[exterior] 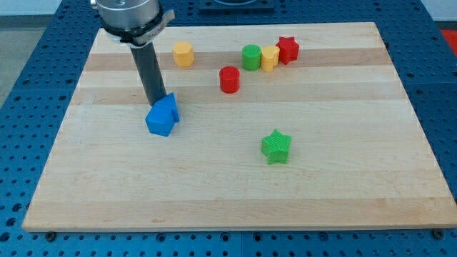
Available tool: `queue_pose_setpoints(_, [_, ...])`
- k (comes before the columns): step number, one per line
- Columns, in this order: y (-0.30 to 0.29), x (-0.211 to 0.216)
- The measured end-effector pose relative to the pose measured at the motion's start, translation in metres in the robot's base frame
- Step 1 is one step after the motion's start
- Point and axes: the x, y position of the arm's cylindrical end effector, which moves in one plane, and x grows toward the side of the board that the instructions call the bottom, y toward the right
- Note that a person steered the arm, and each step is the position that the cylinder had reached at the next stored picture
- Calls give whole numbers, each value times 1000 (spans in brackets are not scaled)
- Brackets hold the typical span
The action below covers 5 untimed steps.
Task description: Push blue triangle above blue cube
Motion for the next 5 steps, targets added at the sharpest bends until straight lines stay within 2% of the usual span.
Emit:
queue_pose_setpoints(2, [0, 29])
queue_pose_setpoints(5, [21, -11])
